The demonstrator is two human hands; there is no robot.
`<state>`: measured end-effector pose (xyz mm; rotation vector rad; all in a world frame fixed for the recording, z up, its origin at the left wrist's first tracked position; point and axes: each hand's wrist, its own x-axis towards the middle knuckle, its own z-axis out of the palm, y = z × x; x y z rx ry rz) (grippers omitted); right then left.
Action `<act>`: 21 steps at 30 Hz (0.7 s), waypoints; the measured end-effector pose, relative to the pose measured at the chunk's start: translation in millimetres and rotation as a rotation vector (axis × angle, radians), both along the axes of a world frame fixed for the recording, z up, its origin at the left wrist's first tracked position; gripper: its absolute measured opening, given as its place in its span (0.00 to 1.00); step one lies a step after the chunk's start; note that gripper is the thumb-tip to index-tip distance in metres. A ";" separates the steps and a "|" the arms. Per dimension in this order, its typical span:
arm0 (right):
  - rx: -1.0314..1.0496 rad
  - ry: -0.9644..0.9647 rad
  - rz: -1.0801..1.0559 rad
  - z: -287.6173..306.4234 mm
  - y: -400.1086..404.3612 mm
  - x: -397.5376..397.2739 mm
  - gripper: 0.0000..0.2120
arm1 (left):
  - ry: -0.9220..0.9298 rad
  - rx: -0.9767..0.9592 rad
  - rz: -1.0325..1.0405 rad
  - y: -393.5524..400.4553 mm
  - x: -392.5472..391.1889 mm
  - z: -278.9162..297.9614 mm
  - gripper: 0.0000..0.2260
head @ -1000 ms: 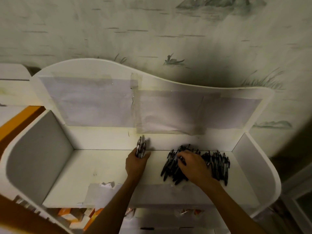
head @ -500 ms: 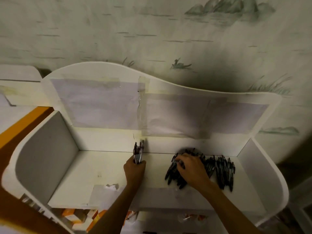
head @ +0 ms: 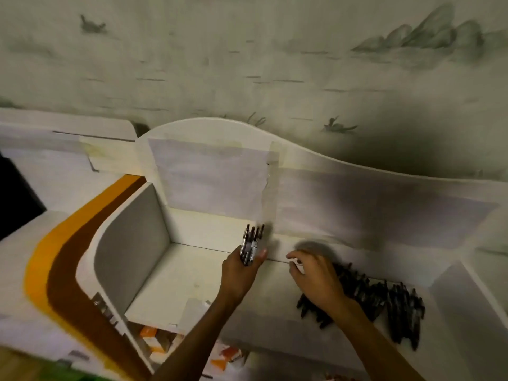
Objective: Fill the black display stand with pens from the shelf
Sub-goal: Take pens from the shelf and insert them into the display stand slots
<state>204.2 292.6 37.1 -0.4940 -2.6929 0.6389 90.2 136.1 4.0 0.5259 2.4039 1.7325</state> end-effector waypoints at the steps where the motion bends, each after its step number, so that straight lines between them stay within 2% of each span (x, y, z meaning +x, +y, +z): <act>1: 0.001 0.016 0.024 7.4 -7.3 -8.9 0.11 | -0.014 0.019 -0.001 -9.5 -1.6 11.8 0.16; 6: 0.032 0.098 0.150 41.8 -50.0 -53.0 0.12 | -0.214 0.190 -0.037 -59.0 -14.5 64.9 0.15; 9: 0.077 0.142 0.199 64.4 -79.3 -75.8 0.11 | -0.253 0.276 -0.079 -93.6 -20.2 96.7 0.13; 13: 0.065 0.199 0.249 93.8 -128.5 -101.2 0.11 | -0.171 0.311 -0.058 -150.2 -27.8 132.2 0.09; 21: 0.060 0.288 0.308 132.7 -272.4 -141.3 0.11 | -0.062 0.437 -0.067 -310.7 -55.9 159.8 0.12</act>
